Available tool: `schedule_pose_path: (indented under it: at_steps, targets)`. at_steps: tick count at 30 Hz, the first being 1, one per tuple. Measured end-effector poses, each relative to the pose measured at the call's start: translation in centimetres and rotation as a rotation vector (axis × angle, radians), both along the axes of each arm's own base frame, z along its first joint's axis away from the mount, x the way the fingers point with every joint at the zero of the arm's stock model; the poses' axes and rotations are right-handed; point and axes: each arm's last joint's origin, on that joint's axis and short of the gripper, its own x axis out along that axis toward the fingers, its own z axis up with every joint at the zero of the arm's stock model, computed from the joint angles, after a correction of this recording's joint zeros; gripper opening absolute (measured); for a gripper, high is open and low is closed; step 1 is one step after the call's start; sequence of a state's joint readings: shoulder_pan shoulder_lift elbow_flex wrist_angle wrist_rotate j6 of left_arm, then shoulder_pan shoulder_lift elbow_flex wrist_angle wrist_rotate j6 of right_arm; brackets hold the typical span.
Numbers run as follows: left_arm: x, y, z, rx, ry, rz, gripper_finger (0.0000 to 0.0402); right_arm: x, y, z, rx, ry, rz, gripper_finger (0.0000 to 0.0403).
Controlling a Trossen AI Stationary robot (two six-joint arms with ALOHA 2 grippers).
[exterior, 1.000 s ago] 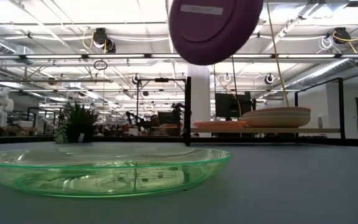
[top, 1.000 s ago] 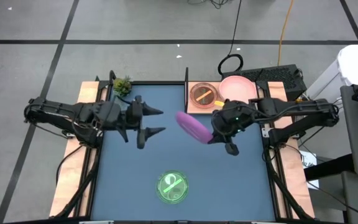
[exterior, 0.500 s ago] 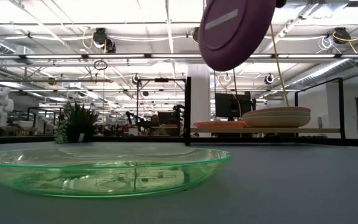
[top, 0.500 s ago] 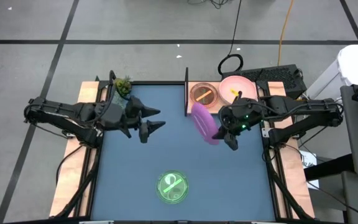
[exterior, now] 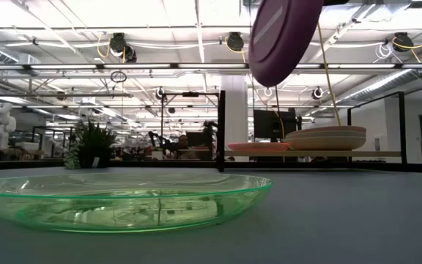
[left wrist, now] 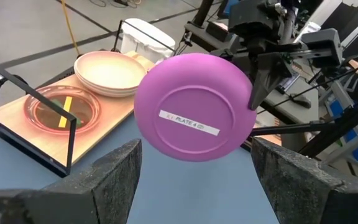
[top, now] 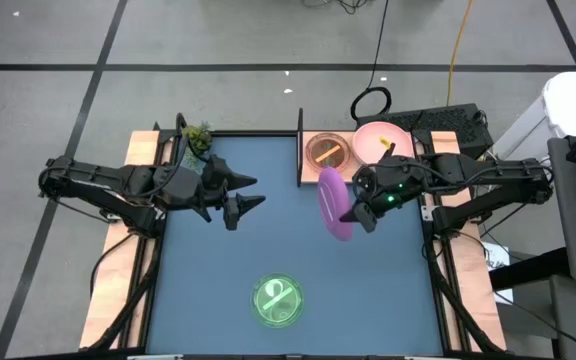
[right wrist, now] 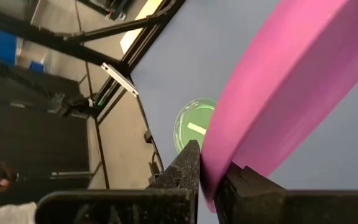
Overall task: Place and stack plates onto a shelf
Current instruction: Stack the purple plate on the light brown plate on the shelf
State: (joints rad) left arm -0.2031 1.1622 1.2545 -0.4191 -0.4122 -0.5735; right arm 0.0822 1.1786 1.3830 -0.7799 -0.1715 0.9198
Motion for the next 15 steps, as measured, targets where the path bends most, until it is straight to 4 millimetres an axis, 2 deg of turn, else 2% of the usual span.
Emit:
schedule_pose_path:
  at_steps: [10, 15]
  targets:
    - [0.0, 0.0, -0.1, 0.002, 0.014, 0.001, 0.0303, 0.0, -0.5, 0.0, -0.06, -0.008, -0.021, 0.0006]
    - [-0.1, 0.0, -0.3, 0.005, 0.036, 0.005, 0.0303, -0.7, -1.1, 1.0, -0.12, 0.01, 0.003, 0.0006]
